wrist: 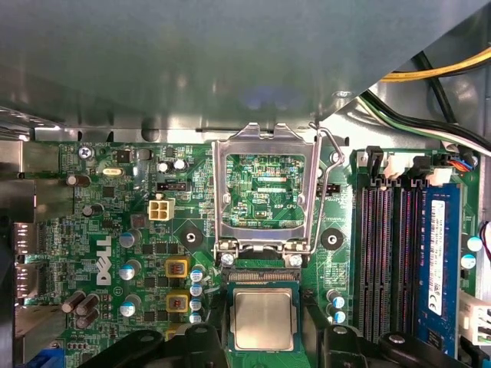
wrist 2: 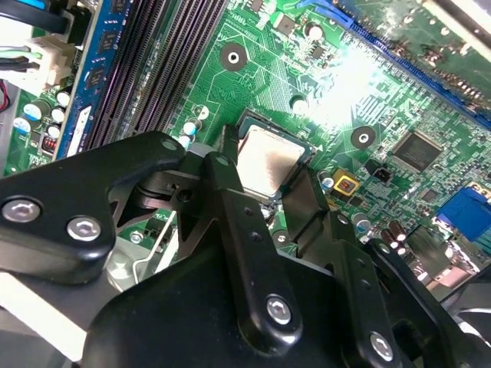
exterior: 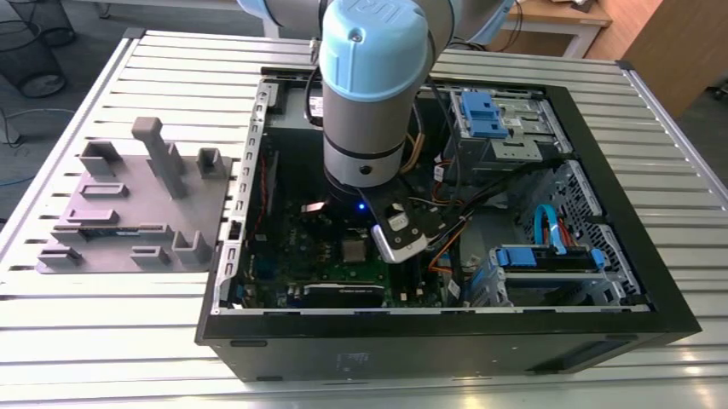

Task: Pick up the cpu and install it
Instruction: 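Place the cpu into insertion slot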

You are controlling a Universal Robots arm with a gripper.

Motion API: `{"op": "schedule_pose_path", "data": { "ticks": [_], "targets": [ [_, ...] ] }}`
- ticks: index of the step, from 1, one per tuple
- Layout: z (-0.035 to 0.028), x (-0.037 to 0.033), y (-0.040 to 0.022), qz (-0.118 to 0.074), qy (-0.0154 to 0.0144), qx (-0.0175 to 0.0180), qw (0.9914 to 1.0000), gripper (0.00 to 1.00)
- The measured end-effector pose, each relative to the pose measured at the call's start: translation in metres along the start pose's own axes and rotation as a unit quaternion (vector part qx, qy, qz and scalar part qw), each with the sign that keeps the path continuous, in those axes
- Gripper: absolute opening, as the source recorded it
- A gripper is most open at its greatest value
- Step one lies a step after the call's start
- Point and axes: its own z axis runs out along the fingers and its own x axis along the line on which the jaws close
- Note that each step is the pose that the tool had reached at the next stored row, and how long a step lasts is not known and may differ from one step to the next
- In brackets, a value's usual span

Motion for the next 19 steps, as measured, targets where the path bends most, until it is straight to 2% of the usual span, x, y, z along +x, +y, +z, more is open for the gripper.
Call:
{"op": "schedule_pose_path", "data": {
  "ticks": [8, 19],
  "targets": [
    [0.0012, -0.0027, 0.0, 0.0, 0.0, 0.0001, 1.0, 0.49],
    [0.0026, -0.0015, 0.0, 0.0, 0.0001, 0.0002, 1.0, 0.49]
  ]
}}
